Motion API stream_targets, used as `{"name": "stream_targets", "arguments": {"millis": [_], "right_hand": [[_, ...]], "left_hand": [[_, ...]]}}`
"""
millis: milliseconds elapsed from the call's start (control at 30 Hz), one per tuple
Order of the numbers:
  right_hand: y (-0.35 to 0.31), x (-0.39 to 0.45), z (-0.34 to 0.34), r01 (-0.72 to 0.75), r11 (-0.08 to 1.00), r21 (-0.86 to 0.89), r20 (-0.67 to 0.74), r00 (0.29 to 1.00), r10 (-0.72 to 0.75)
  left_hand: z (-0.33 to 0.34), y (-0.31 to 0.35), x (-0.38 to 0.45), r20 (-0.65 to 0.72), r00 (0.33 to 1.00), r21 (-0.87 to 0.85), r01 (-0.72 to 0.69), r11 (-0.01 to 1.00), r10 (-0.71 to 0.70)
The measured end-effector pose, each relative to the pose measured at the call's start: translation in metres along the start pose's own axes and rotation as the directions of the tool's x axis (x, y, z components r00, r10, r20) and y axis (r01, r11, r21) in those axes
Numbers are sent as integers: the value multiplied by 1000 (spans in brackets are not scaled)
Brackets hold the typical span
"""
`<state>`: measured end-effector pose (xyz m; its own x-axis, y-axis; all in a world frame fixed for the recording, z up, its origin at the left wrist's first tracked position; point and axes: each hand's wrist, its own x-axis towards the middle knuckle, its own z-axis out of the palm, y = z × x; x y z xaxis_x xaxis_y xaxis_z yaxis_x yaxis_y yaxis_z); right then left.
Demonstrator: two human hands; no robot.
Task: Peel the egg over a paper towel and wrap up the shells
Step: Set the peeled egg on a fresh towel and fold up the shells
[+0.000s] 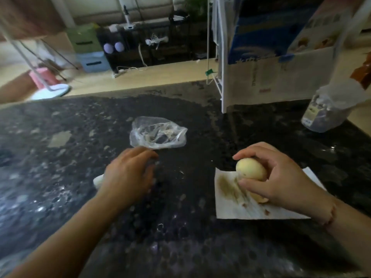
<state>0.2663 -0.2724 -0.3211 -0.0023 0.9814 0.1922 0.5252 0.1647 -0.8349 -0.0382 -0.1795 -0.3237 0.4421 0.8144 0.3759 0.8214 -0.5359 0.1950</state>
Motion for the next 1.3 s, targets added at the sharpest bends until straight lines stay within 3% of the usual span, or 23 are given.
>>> {"name": "stream_targets", "arguments": {"millis": [67, 167, 267, 367, 433, 467, 533, 567, 600, 667, 867, 1000, 1200, 1300], "right_hand": [[-6, 11, 7, -23, 998, -65, 15, 1000, 24], [-12, 22, 25, -55, 994, -90, 44, 997, 59], [-15, 26, 42, -76, 990, -118, 83, 993, 86], [-18, 29, 54, -103, 991, -88, 113, 987, 113], [-22, 32, 57, -159, 987, -17, 150, 976, 159], [-24, 33, 57, -205, 974, 94, 201, 962, 183], [-30, 34, 59, -345, 861, 372, 339, 915, 220], [-33, 34, 60, -412, 786, 461, 384, 891, 242], [-35, 35, 62, -441, 750, 493, 390, 882, 263], [-39, 38, 66, -444, 776, 448, 334, 888, 315], [-44, 39, 75, -378, 892, 249, 214, 919, 330], [-41, 38, 74, -347, 915, 205, 164, 934, 318], [-42, 38, 73, -324, 932, 163, 121, 944, 307], [-45, 38, 65, -311, 926, 215, 85, 950, 300]], "left_hand": [[-8, -30, -7, 33, 992, 169, 115, 979, -122], [-15, -55, -15, 167, 926, 259, 291, 921, -339], [-12, -56, -20, 236, 916, 219, 274, 936, -324], [-4, -49, -20, 150, 950, 101, 261, 960, -274], [0, -34, -18, 129, 923, -210, 382, 900, -361], [1, -23, -15, 199, 880, -432, 473, 768, -431], [3, 2, -10, 457, 781, -770, 587, 250, -426], [5, 13, -8, 570, 743, -797, 604, -16, -352], [6, 21, -8, 637, 722, -771, 609, -187, -271], [9, 31, -8, 679, 716, -726, 618, -303, -165], [16, 35, -13, 631, 776, -743, 604, -289, -1], [20, 37, -14, 610, 793, -768, 592, -244, 6], [22, 37, -11, 686, 727, -698, 668, -258, 31], [24, 33, -10, 706, 705, -703, 684, -194, -72]]}}
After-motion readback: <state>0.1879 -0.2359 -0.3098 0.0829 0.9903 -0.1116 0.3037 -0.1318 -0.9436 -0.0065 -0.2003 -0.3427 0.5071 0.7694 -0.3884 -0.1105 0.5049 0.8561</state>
